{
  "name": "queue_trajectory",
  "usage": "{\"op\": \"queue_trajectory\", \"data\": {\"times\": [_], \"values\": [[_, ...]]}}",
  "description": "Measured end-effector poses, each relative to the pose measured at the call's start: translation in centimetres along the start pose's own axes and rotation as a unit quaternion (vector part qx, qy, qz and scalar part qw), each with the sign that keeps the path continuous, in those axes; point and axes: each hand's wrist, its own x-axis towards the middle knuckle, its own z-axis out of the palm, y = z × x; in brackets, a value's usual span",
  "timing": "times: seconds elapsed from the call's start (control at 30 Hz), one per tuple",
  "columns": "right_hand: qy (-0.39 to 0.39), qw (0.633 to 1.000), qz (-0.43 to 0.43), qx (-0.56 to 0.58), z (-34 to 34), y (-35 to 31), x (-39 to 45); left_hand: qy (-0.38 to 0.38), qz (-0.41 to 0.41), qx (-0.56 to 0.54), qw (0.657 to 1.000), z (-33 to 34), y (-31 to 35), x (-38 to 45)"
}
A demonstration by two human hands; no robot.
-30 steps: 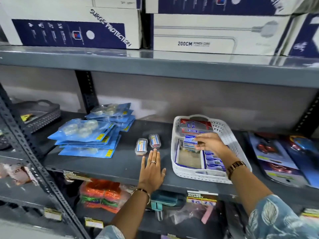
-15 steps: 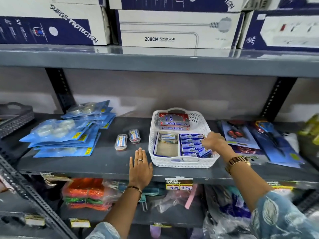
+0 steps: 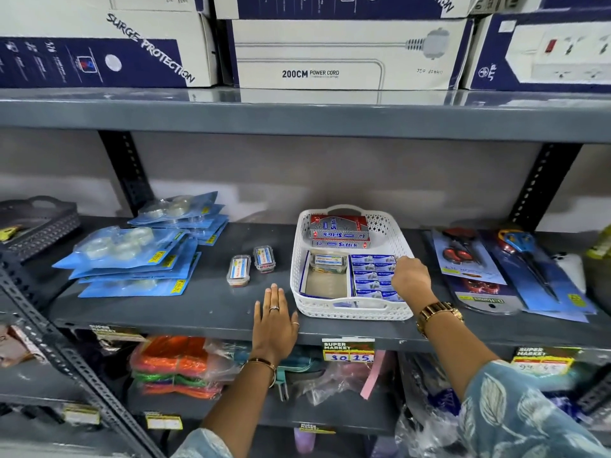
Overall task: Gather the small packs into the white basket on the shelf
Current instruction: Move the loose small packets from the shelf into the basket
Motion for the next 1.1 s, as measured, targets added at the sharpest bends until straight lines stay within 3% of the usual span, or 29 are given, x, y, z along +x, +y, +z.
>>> {"op": "queue_trajectory", "data": {"times": [0.23,0.43,0.7,0.93,1.1], "values": [[0.008,1.000,0.014,0.020,0.4,-0.3,-0.2,0.012,0.003,-0.026,1.000,0.1,-0.5,0.1],[0.034,0.997,-0.049,0.038,0.4,-3.6,-0.1,0.031,-0.013,-0.027,0.999,0.2,-2.2,0.5],[0.011,0.969,-0.212,0.127,2.0,-10.9,1.3,0.038,-0.032,-0.013,0.999,-0.5,-5.6,1.4],[0.026,0.937,-0.335,0.098,3.7,-16.9,1.9,0.031,-0.045,0.022,0.998,-1.6,-8.5,2.0],[-0.012,0.913,-0.405,0.052,5.1,-20.1,2.8,0.022,-0.034,0.027,0.999,-1.7,-9.5,2.4]]}}
